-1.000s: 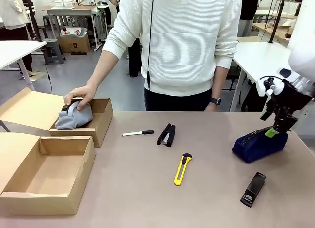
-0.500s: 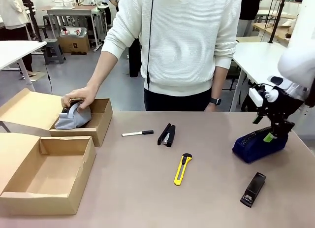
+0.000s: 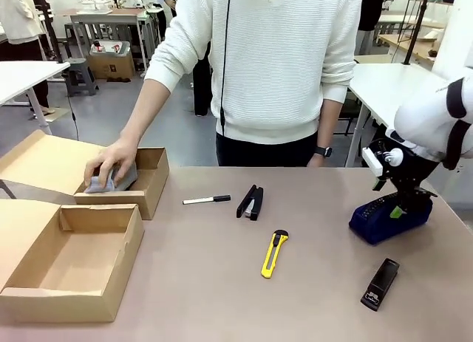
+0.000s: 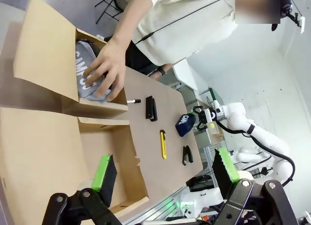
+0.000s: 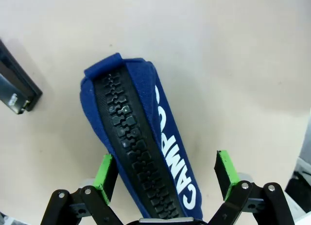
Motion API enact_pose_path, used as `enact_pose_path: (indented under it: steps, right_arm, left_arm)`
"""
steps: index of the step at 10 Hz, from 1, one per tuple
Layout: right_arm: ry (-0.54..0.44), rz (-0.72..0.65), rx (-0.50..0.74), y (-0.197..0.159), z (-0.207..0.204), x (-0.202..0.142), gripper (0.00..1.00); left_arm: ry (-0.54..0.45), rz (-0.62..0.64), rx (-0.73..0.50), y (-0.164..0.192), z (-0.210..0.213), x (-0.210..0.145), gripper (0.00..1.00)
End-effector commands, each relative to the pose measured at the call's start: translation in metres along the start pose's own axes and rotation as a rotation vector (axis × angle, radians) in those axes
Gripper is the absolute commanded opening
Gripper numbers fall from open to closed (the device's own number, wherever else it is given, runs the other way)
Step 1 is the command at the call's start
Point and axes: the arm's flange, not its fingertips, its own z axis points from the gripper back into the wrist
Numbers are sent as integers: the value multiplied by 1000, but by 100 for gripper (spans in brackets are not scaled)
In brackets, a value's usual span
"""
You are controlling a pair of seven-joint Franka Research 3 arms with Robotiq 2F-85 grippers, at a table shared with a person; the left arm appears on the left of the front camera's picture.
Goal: Place items inside the box.
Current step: Pick up a Pencil pouch or Stapler and place it inside the Mailer Box closest to the robot.
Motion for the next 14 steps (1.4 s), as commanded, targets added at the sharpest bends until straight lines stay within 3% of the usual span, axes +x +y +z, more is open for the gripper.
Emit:
enact_pose_path:
  steps: [1,7,8,9,10,12,13,14]
  right_arm:
    - [46,3,10,-5,-9,-8,100]
    - [60,-21,40,0,-4,-10,100]
    - [58,-21,68,0,-5,-11,44]
    - [56,-25,72,-1,-4,-11,43]
    - [56,-25,75,-1,-4,-11,0]
    - [63,-28,88,0,-4,-12,0]
    - [63,-32,86,1,-2,-12,16]
    - [75,-43,85,1,1,-13,7]
  left_arm:
    - [-4,-15,-10,-1,3,-2,100]
    - [-4,-15,-10,-1,3,-2,100]
    - [-4,-15,-10,-1,3,-2,100]
    - [-4,-15,-10,-1,3,-2,100]
    - [-4,-15,-10,-1,3,-2,100]
    - [-4,-15,-10,-1,3,-2,100]
    - [-4,-15,-10,-1,3,-2,100]
    - [-4,-15,-10,-1,3,-2,100]
